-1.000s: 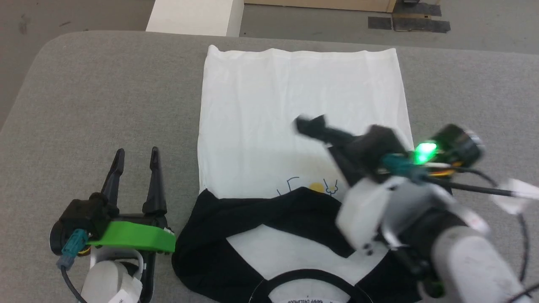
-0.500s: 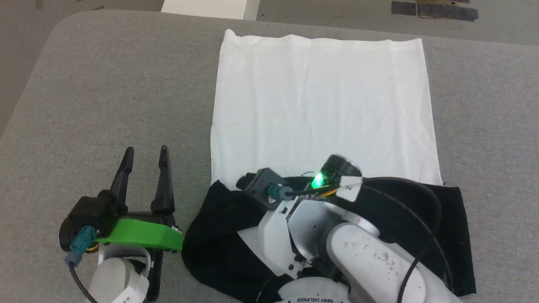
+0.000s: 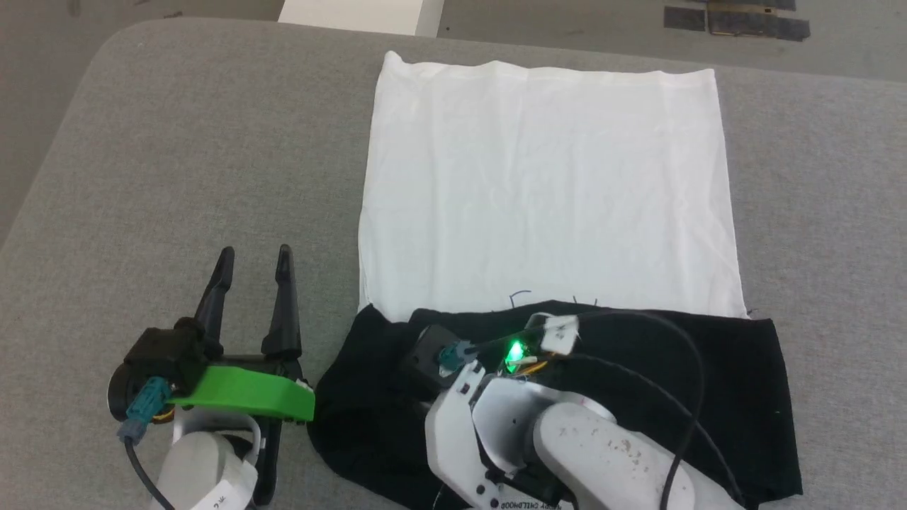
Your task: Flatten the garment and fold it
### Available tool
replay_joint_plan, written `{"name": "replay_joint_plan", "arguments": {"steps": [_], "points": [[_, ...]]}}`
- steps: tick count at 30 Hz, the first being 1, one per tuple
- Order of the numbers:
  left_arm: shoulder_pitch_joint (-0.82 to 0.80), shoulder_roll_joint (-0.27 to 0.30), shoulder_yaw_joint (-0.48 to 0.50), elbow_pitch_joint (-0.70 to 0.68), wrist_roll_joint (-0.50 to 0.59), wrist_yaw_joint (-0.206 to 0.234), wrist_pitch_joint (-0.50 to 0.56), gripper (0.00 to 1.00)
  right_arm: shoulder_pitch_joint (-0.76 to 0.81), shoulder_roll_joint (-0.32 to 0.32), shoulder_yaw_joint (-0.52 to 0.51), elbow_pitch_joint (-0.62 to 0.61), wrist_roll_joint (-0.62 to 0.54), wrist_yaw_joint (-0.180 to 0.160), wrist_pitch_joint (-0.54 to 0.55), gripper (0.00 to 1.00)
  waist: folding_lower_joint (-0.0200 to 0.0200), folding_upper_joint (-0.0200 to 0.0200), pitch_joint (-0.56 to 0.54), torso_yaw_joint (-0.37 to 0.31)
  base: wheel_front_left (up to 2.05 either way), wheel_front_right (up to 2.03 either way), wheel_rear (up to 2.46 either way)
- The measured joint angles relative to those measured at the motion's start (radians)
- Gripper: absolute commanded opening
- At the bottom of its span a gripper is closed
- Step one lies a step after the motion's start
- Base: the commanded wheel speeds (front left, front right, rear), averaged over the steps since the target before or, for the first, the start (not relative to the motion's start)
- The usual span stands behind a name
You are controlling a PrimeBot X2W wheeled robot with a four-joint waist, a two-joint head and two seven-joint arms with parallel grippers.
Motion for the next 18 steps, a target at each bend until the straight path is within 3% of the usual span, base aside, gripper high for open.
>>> {"name": "replay_joint_plan", "arguments": {"steps": [3, 8, 13, 18], "points": [[0.0, 0.0, -0.007, 0.003, 0.0, 0.0, 0.0, 1.0, 0.006, 0.001, -0.048, -0.05, 0.047, 0.0, -0.063, 1.0, 0.0, 0.0, -0.012, -0.009, 0.0, 0.0, 0.0], [0.001, 0.011, -0.019, 0.006, 0.0, 0.0, 0.0, 1.0, 0.046, 0.003, -0.221, -0.2, 0.089, 0.0, -0.227, 1.0, 0.0, 0.0, -0.03, -0.034, 0.0, 0.0, 0.0], [-0.002, 0.055, -0.046, 0.008, 0.0, 0.0, 0.0, 1.0, 0.111, 0.001, -0.438, -0.339, 0.017, 0.0, -0.328, 1.0, 0.0, 0.0, -0.034, -0.07, 0.0, 0.0, 0.0], [-0.094, 0.151, -0.113, 0.003, -0.002, 0.0, 0.053, 1.0, 0.2, 0.0, -0.635, -0.459, -0.078, 0.0, -0.389, 1.0, 0.0, 0.0, -0.013, -0.112, 0.0, 0.0, 0.0]]}}
